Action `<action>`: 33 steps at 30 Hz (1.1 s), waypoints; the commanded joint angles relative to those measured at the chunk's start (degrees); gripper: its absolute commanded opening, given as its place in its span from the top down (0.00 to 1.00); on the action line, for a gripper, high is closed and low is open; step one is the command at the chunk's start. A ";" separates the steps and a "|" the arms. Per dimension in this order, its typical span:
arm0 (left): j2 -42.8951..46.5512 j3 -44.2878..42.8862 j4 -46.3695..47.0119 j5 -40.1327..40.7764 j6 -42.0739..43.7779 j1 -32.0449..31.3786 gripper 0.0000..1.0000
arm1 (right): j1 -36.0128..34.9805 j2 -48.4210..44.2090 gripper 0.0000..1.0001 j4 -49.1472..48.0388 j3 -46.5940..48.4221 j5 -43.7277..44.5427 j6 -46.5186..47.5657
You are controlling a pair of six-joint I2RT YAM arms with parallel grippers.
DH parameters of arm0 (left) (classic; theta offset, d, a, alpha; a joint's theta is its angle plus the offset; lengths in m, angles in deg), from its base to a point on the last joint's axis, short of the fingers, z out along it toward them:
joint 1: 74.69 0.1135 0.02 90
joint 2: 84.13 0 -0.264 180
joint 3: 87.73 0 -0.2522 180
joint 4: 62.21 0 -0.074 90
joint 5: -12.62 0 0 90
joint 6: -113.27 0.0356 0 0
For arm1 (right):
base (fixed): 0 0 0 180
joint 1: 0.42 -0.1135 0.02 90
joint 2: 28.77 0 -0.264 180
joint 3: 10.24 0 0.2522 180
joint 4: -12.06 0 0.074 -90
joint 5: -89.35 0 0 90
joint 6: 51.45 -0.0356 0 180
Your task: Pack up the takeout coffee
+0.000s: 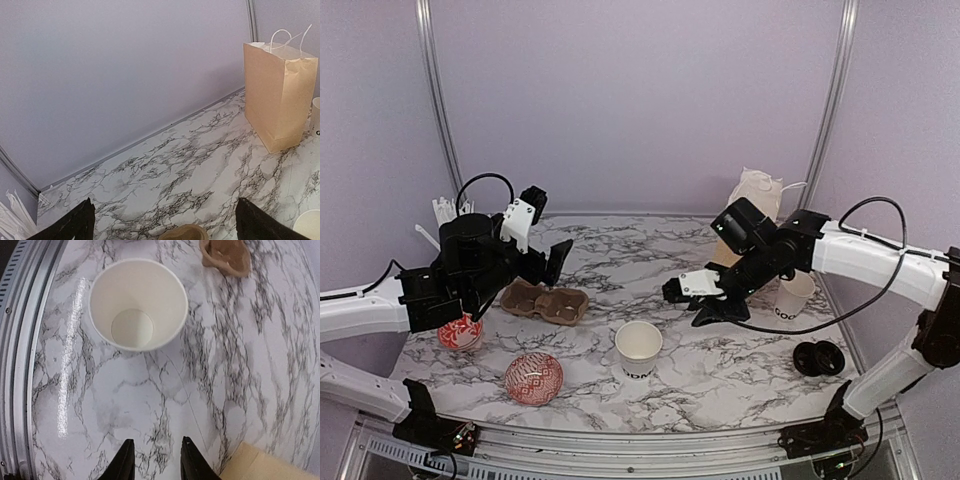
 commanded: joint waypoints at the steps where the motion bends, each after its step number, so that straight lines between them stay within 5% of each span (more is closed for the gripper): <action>1: 0.81 0.54 1.71 -1.11 0.83 0.39 0.01 | 10.84 -8.29 0.73 2.68 -10.61 1.19 -0.04; 9: 1.22 0.22 0.96 -3.03 0.85 1.01 0.01 | 31.69 -21.45 0.83 5.62 -26.15 5.29 3.90; 16: 1.57 -0.12 0.36 -4.33 0.63 1.10 0.01 | 44.31 -25.17 0.78 12.86 -28.77 10.19 8.20; 20: 2.33 -0.18 -0.02 -4.68 0.79 1.05 0.01 | 46.08 -25.50 0.57 16.21 -30.63 15.03 8.20; 33: 4.72 0.29 -0.39 -5.64 0.72 1.18 0.01 | 47.23 -17.60 0.63 17.69 -29.97 21.49 1.62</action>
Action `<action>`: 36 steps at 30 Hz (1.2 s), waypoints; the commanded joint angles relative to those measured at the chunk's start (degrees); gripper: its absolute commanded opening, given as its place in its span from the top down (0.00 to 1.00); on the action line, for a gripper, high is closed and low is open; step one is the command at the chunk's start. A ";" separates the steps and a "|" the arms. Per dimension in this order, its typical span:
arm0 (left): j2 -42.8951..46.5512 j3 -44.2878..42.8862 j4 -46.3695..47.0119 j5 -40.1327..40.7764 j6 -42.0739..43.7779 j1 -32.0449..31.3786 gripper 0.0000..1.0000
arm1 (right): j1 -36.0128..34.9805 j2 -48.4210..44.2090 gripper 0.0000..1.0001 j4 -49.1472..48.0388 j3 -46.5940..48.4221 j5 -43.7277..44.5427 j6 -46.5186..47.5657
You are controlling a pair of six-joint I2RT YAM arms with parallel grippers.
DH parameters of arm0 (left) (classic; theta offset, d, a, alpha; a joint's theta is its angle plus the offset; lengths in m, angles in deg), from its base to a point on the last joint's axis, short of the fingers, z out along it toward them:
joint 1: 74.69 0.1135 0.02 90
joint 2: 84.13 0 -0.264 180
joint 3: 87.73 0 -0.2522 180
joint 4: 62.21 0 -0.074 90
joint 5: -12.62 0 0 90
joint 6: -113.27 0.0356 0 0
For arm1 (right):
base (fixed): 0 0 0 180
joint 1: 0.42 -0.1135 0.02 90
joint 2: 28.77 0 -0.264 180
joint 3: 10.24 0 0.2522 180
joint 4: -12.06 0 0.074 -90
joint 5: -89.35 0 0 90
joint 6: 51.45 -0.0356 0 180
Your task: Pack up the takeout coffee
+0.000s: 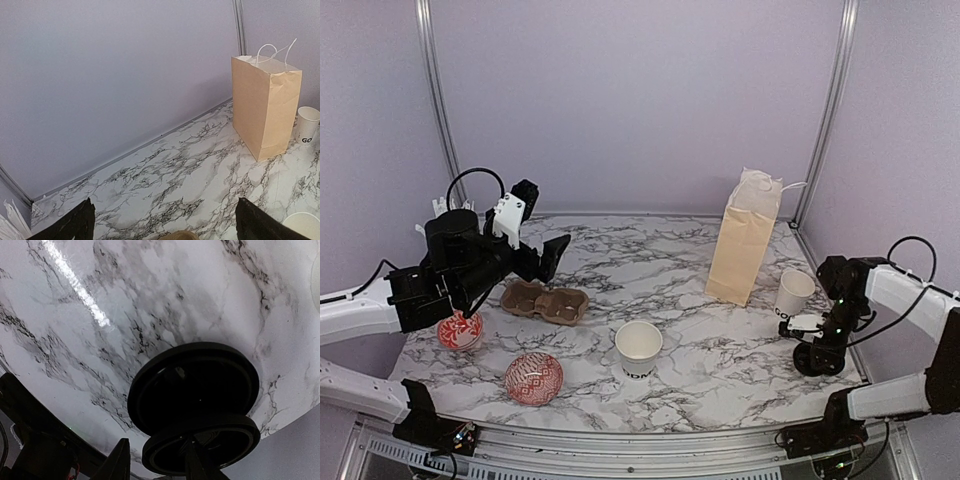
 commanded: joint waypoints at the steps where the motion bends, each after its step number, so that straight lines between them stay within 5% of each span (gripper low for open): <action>1: 1.68 0.30 -0.22 -0.73 0.65 0.27 0.01 | 0.68 1.12 0.64 0.87 0.78 3.74 -2.70; 13: 1.34 0.27 -0.31 -1.20 0.50 0.24 0.01 | 1.61 3.96 0.71 -3.00 0.13 7.04 -4.91; 19: 1.45 0.30 -0.40 -1.11 0.61 0.27 0.01 | 1.58 7.28 0.60 -3.75 -0.18 4.11 -5.37; 28: 1.55 0.30 -0.49 -1.36 0.61 0.26 0.01 | 1.58 7.74 0.83 -6.00 1.06 5.94 -7.41; 32: 1.41 0.28 -0.49 -1.63 0.50 0.26 0.01 | 1.59 7.57 0.67 -6.95 0.52 5.71 -7.59; 36: 1.36 0.30 -0.49 -1.74 0.44 0.27 0.01 | 1.58 7.86 0.72 -8.43 -0.34 5.59 -7.59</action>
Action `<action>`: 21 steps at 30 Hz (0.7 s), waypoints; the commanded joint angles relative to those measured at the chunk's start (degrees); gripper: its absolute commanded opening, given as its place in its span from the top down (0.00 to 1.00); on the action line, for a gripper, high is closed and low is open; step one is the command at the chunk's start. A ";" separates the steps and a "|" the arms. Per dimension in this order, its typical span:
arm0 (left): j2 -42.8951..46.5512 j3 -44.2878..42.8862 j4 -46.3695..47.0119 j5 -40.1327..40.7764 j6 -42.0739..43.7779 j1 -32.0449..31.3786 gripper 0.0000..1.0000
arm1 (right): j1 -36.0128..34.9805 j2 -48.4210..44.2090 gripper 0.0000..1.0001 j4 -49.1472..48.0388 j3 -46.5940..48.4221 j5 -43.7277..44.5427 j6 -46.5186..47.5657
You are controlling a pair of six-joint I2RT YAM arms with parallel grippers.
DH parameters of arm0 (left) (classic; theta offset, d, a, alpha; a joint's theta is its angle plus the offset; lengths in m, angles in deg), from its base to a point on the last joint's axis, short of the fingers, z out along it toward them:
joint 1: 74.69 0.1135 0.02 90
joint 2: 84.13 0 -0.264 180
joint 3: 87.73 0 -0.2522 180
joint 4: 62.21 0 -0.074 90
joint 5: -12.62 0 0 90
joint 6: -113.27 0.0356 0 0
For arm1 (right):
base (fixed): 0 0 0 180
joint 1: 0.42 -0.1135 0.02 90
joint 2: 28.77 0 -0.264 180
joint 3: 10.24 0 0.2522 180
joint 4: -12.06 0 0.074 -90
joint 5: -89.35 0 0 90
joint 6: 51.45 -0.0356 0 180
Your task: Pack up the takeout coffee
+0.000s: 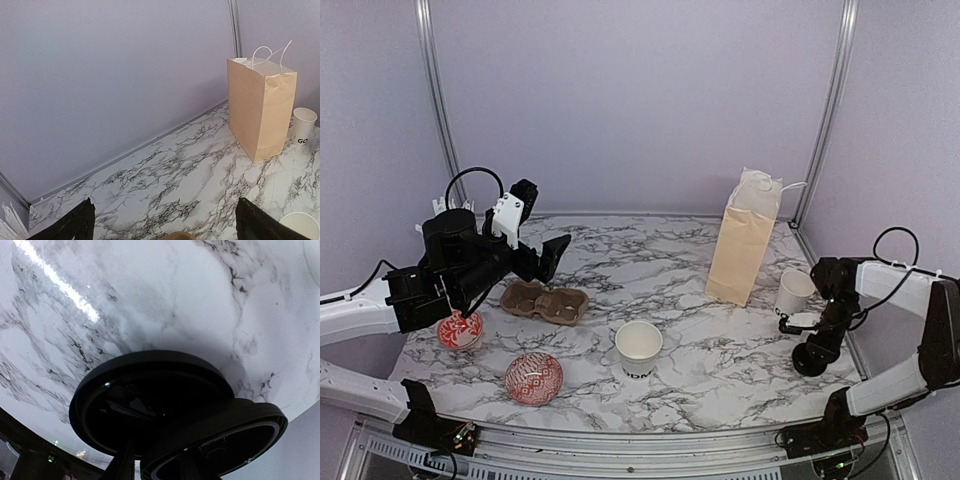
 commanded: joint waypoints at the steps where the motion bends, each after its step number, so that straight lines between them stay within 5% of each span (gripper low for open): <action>1: 0.72 0.37 -0.40 -0.32 0.44 0.25 0.01 | 0.43 -0.29 0.76 -2.90 -0.33 0.34 -0.85; 8: 0.53 0.39 -0.49 -0.18 0.68 0.27 0.01 | 0.40 -4.52 0.93 1.17 2.37 -0.84 -0.20; 21: -3.62 -1.75 -3.08 -16.00 2.88 0.79 0.01 | -0.60 -14.01 0.91 17.43 15.31 -21.81 9.92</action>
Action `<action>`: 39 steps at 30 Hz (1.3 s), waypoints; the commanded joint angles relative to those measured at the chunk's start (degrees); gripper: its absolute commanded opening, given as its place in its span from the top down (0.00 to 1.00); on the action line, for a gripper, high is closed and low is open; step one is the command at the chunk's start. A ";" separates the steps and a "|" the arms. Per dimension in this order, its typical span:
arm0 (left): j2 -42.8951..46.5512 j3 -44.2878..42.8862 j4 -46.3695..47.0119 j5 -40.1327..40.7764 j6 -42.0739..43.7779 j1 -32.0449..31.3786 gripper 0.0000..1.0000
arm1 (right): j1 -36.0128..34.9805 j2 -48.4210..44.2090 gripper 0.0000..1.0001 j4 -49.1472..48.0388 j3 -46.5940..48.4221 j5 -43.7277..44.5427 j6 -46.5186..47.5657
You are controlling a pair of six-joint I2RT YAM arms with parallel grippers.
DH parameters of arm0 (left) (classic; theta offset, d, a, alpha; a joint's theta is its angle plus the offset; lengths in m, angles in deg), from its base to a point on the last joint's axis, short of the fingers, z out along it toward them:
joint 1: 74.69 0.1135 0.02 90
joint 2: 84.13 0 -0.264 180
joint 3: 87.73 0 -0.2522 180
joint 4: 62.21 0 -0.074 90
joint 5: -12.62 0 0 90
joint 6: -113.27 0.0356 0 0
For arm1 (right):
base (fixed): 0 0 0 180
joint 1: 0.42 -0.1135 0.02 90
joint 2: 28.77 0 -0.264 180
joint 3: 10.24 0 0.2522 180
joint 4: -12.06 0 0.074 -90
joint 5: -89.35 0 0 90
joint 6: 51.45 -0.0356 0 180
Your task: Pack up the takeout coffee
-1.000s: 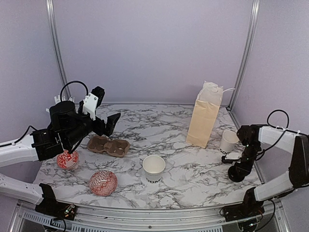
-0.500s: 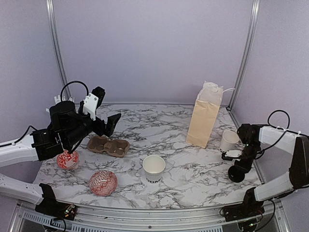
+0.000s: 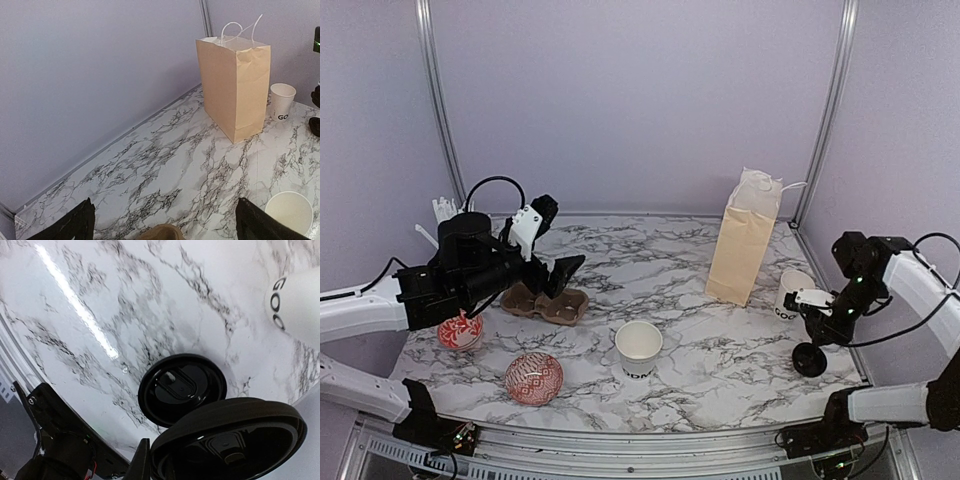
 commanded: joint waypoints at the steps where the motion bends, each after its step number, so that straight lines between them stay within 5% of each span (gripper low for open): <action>1: -1.36 -2.29 -1.21 -8.56 1.39 0.18 0.02 | -1.06 -2.20 0.92 4.50 9.61 -12.57 5.02; 11: -8.64 -11.82 1.08 -15.53 -7.87 -2.66 0.06 | -8.57 5.24 0.94 0.84 23.61 -47.49 11.78; 18: -16.60 -15.40 15.06 -19.95 -10.43 -9.91 0.03 | -13.83 5.90 0.91 -7.23 26.93 -64.42 11.96; 24: -24.04 -16.31 29.30 -29.99 -15.57 -10.90 0.01 | -19.69 4.84 0.89 -14.03 25.93 -68.63 6.35; 39: -37.23 -26.77 34.48 -29.48 -14.28 -14.66 0.06 | -23.77 3.34 0.87 -18.70 23.42 -68.20 0.51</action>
